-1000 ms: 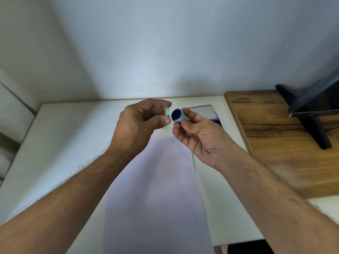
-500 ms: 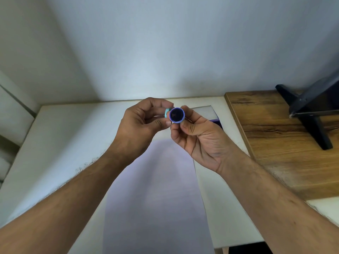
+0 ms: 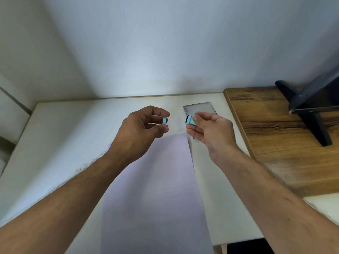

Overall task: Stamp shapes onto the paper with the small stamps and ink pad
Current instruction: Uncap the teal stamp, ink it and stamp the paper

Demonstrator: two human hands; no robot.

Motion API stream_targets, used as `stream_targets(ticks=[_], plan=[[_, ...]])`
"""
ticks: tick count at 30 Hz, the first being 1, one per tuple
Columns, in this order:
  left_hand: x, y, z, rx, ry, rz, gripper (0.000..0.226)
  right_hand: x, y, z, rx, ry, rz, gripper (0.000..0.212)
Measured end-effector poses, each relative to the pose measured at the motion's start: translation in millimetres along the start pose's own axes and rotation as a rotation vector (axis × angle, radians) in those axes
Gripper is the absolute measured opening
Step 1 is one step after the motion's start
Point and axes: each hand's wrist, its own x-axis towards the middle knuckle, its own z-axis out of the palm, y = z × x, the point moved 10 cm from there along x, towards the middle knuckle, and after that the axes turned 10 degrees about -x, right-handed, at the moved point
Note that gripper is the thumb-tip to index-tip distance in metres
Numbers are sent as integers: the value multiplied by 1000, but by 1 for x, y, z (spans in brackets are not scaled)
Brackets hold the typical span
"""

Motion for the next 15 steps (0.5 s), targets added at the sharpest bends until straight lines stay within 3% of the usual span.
stream_targets(ticks=[4, 7, 15], plan=[[0, -2, 0, 12, -5, -1, 27, -1, -35, -19, -560, 194, -368, 18], [1, -3, -1, 15, -8, 5, 27, -10, -54, -11, -867, 224, -575, 22], [3, -4, -6, -12, -5, 14, 26, -6, -50, 4, -1118, 167, -645, 31]])
